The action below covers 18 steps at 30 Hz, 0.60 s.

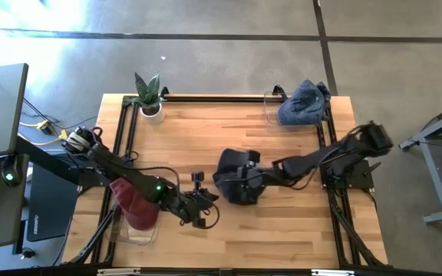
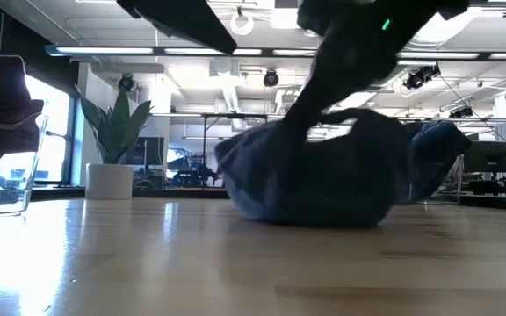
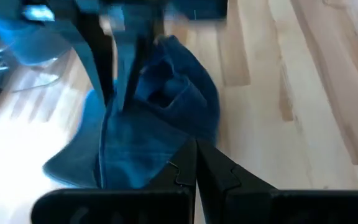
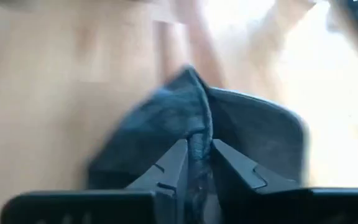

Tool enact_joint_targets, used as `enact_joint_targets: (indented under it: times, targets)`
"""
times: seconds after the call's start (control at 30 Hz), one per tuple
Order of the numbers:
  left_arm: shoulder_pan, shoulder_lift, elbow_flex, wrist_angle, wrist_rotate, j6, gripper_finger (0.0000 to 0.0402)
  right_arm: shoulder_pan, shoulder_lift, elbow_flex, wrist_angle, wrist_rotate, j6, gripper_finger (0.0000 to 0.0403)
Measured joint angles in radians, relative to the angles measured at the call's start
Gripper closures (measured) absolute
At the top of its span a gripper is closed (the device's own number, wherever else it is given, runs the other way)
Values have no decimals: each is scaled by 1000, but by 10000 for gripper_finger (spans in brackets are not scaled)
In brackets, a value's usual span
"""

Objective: Pick & Place hat
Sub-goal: Put the dark blue cap into the top transparent bin

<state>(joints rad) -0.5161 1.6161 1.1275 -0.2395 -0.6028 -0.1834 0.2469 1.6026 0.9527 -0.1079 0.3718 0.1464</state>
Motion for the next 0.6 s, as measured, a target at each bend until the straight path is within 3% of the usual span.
enact_joint_targets:
  times: [0.17, 0.4, 0.5, 0.6]
  targets:
    - [25, 80, -1, 137, 55, 66, 401, 41, -123, 0, -160, -142, 99, 272]
    - [93, 154, -2, 292, 260, 101, 401, 94, -187, 0, -353, -203, 169, 167]
    - [126, 194, 0, 391, 315, 101, 401, 110, -188, -5, -469, -122, 211, 157]
    - [146, 219, -2, 440, 337, 101, 401, 103, -189, -70, -403, -138, 202, 168]
